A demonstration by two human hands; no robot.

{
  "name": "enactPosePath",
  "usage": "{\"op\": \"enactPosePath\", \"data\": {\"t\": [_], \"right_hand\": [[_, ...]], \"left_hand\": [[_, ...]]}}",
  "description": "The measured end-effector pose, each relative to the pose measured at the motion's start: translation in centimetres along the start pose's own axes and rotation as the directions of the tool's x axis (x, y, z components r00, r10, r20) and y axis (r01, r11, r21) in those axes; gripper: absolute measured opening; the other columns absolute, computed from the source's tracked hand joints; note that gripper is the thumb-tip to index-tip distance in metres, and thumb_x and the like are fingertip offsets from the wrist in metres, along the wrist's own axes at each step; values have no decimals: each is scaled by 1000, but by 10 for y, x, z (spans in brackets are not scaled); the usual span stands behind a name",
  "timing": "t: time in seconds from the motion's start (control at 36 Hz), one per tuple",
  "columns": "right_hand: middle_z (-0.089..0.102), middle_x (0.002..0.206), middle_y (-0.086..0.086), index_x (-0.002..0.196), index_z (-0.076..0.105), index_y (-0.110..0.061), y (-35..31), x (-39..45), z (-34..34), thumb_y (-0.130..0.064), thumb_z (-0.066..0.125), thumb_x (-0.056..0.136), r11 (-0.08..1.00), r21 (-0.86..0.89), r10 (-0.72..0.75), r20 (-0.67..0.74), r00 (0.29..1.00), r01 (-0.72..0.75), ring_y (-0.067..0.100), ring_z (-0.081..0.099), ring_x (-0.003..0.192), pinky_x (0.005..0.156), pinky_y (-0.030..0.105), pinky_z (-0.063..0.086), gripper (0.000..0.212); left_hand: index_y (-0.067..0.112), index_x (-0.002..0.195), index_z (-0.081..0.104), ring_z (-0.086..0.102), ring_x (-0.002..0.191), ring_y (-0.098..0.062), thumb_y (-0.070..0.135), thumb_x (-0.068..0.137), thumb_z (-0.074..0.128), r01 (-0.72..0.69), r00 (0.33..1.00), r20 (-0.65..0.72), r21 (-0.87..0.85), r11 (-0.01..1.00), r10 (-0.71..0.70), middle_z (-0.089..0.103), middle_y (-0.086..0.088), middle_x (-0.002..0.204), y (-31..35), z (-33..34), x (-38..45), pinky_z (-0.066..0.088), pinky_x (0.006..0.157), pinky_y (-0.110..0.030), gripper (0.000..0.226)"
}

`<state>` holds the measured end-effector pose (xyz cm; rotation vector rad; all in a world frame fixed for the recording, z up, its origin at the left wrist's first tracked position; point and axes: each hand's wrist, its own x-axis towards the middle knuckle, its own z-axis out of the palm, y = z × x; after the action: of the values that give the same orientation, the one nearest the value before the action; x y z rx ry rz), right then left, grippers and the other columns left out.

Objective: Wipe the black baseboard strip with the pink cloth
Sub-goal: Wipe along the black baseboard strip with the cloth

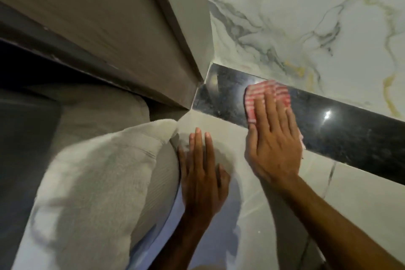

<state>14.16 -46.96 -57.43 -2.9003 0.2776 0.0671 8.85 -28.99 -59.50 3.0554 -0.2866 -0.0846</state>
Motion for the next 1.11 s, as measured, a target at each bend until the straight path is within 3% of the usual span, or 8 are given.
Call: {"op": "enactPosePath", "data": {"t": [0.11,0.22,0.33,0.56,0.75,0.86,1.0,1.11], "right_hand": [[7,187,14,177,7,-11,-42,56,1,-40,21,117,933,80,356,-76,931,-350,31,6,175,144,53,13,68],[3,188,10,178,7,-17,-66,58,13,-40,28,118,995,90,-38,65,997,32,28,1,175,145,50,7,68],[5,188,6,178,10,-22,-24,1,8,-46,22,117,898,9,-435,172,884,440,27,4,176,143,53,16,67],[1,188,8,178,6,-21,-18,29,-14,-40,24,116,999,1,43,135,990,-44,26,-1,175,145,51,4,68],[4,187,0,177,10,-32,-38,21,-17,-61,24,107,835,115,-539,367,758,538,24,2,174,144,49,4,78],[19,184,1,174,21,-30,-5,9,-27,-40,25,116,882,55,-463,279,841,468,24,16,173,142,56,20,59],[15,186,6,177,21,-23,-32,47,-17,-33,35,112,987,98,-140,146,979,126,28,10,175,144,53,7,67],[17,186,7,176,23,-23,-58,35,0,-32,47,113,922,149,-385,244,890,358,30,11,174,142,51,1,68]], "left_hand": [[6,170,31,16,169,-40,43,109,36,30,999,-22,-59,998,-32,20,-22,181,0,2,1,17,138,-59,72],[1,166,37,20,168,-43,46,107,48,41,997,-60,-79,996,-46,25,-27,178,1,5,-1,19,138,-60,75],[1,164,41,22,167,-44,42,107,58,65,997,-40,-106,992,-69,27,-27,177,3,5,-1,27,134,-64,73],[0,170,27,13,170,-39,38,108,37,84,996,-26,-122,989,-87,17,-22,181,3,6,-1,19,139,-57,73],[-8,162,38,23,167,-41,33,102,73,134,987,-80,-47,990,-137,28,-29,175,7,15,-2,23,138,-54,81],[-10,163,35,22,168,-41,22,109,52,135,985,-92,-103,986,-145,27,-29,176,5,9,-2,32,134,-57,65],[-7,166,31,19,169,-38,30,116,21,153,983,-80,-124,980,-163,24,-25,178,7,6,1,25,138,-54,63],[-8,164,35,22,168,-42,34,113,49,109,990,-88,-47,993,-113,27,-30,176,4,12,0,23,138,-56,68]]}}
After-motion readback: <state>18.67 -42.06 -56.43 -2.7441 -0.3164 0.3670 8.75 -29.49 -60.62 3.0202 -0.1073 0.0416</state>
